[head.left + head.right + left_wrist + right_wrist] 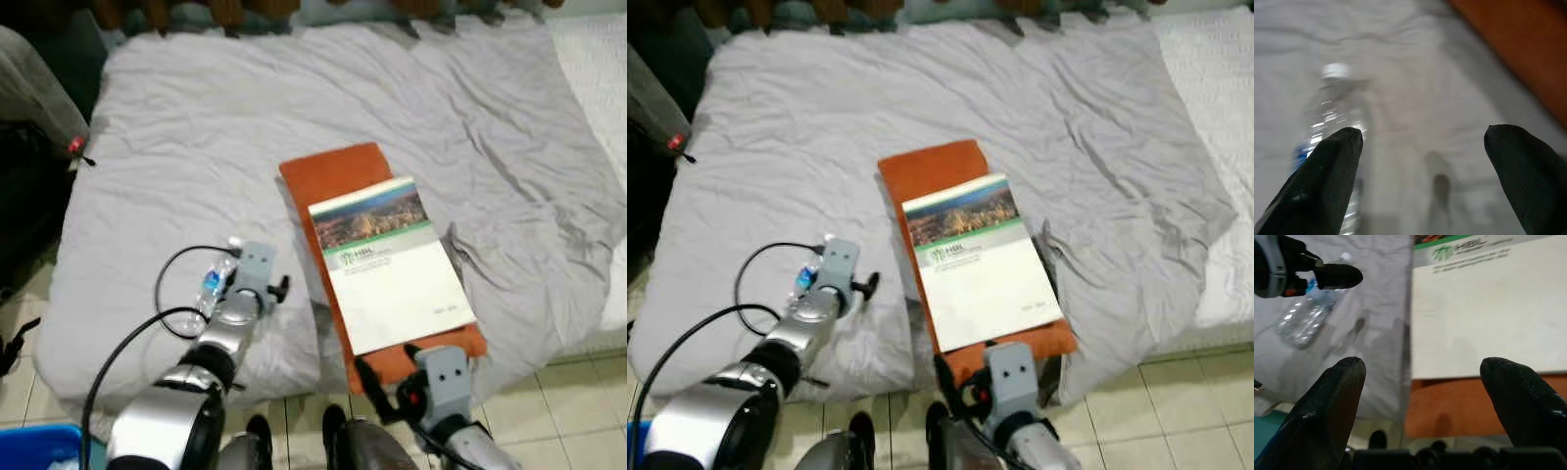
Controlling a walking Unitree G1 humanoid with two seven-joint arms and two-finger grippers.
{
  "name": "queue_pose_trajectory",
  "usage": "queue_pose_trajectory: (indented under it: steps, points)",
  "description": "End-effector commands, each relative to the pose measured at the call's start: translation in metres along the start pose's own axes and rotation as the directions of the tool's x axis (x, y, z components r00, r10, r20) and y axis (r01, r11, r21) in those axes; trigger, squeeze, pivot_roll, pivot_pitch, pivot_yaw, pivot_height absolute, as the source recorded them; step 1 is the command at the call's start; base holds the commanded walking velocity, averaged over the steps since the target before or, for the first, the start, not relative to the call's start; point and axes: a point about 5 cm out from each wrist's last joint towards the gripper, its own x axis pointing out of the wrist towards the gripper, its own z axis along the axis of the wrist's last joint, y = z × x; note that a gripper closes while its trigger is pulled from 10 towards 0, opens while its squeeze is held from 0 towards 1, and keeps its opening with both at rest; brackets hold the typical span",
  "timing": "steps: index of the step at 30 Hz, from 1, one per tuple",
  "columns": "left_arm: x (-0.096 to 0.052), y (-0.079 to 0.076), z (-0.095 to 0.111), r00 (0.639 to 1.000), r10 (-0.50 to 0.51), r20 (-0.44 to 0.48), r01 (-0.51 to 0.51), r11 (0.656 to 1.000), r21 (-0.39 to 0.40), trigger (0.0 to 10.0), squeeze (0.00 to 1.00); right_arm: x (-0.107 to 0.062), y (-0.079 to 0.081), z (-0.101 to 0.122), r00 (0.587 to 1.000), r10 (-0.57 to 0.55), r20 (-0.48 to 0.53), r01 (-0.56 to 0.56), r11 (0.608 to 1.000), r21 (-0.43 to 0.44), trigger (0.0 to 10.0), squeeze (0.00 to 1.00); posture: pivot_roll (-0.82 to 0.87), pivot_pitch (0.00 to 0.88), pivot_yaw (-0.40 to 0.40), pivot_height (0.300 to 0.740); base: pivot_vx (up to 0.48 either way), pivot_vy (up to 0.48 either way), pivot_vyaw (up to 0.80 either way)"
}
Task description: Clean up the room
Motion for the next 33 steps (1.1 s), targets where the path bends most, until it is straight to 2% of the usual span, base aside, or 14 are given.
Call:
queue_pose_trajectory:
  steps: [1, 4, 6, 10, 11, 14, 17, 20, 24, 29, 30, 33]
  points:
    - [-0.002, 0.011, -0.010, 0.998, 0.065, -0.024, -0.064, 0.996, 0.054, 10.0, 0.00, -0.006, 0.005, -0.002, 0.999, 0.020, -0.028, -0.020, 1.000, 0.005, 10.0, 0.00, -0.34, 0.454, -0.008, 0.740, 0.000, 0.000, 0.00]
    - [-0.003, 0.033, -0.002, 0.985, 0.169, 0.040, -0.173, 0.976, 0.130, 10.0, 0.00, -0.012, 0.005, -0.003, 0.999, 0.020, -0.044, -0.020, 1.000, 0.007, 10.0, 0.00, -0.33, 0.454, -0.013, 0.740, 0.000, 0.000, 0.00]
    - [-0.004, 0.042, 0.001, 0.979, 0.193, 0.060, -0.200, 0.968, 0.149, 10.0, 0.00, -0.015, 0.005, -0.003, 0.998, 0.020, -0.054, -0.020, 1.000, 0.010, 10.0, 0.00, -0.33, 0.460, -0.017, 0.740, 0.000, 0.000, 0.00]
    - [-0.005, 0.050, -0.005, 0.979, 0.202, 0.030, -0.204, 0.973, 0.110, 10.0, 0.00, -0.021, 0.007, -0.003, 0.997, 0.028, -0.072, -0.027, 1.000, 0.014, 10.0, 0.00, -0.33, 0.481, -0.033, 0.740, 0.000, 0.000, 0.00]
    - [-0.007, 0.056, -0.010, 0.976, 0.217, 0.010, -0.217, 0.973, 0.085, 10.0, 0.00, -0.030, 0.008, -0.003, 0.995, 0.035, -0.089, -0.034, 0.999, 0.016, 10.0, 0.00, -0.35, 0.509, -0.056, 0.740, 0.000, 0.000, 0.00]
    - [-0.010, 0.066, -0.016, 0.967, 0.253, 0.000, -0.252, 0.962, 0.100, 10.0, 0.00, -0.041, 0.010, -0.006, 0.991, 0.040, -0.125, -0.038, 0.999, 0.020, 10.0, 0.00, -0.36, 0.537, -0.085, 0.740, 0.000, 0.000, 0.00]
    - [-0.013, 0.078, -0.020, 0.955, 0.296, -0.007, -0.295, 0.953, 0.072, 10.0, 0.00, -0.060, 0.012, -0.011, 0.983, 0.050, -0.176, -0.045, 0.998, 0.035, 10.0, 0.00, -0.39, 0.576, -0.126, 0.740, 0.000, 0.000, 0.00]
    - [-0.014, 0.080, -0.024, 0.956, 0.293, -0.020, -0.293, 0.956, 0.004, 10.0, 0.00, -0.073, 0.016, -0.013, 0.975, 0.063, -0.214, -0.054, 0.998, 0.044, 10.0, 0.00, -0.39, 0.591, -0.144, 0.740, 0.000, 0.000, 0.00]
    - [-0.013, 0.075, -0.023, 0.972, 0.236, -0.013, -0.236, 0.966, -0.100, 10.0, 0.00, -0.084, 0.018, -0.010, 0.970, 0.070, -0.233, -0.059, 0.997, 0.051, 10.0, 0.00, -0.42, 0.599, -0.164, 0.740, 0.000, 0.000, 0.00]
    - [-0.014, 0.077, -0.027, 0.969, 0.244, -0.037, -0.246, 0.966, -0.074, 10.0, 0.00, -0.088, 0.024, -0.005, 0.969, 0.106, -0.222, -0.091, 0.993, 0.078, 10.0, 0.00, -0.44, 0.598, -0.166, 0.740, 0.000, 0.000, 0.00]
    - [-0.014, 0.077, -0.028, 0.970, 0.240, -0.045, -0.243, 0.967, -0.075, 10.0, 0.00, -0.090, 0.033, -0.002, 0.959, 0.195, -0.205, -0.167, 0.975, 0.144, 10.0, 0.00, -0.44, 0.598, -0.160, 0.740, 0.000, 0.000, 0.00]
    - [-0.013, 0.076, -0.027, 0.973, 0.224, -0.047, -0.227, 0.971, -0.073, 10.0, 0.00, -0.091, 0.037, -0.002, 0.944, 0.258, -0.205, -0.227, 0.960, 0.163, 10.0, 0.00, -0.43, 0.597, -0.155, 0.740, 0.000, 0.000, 0.00]
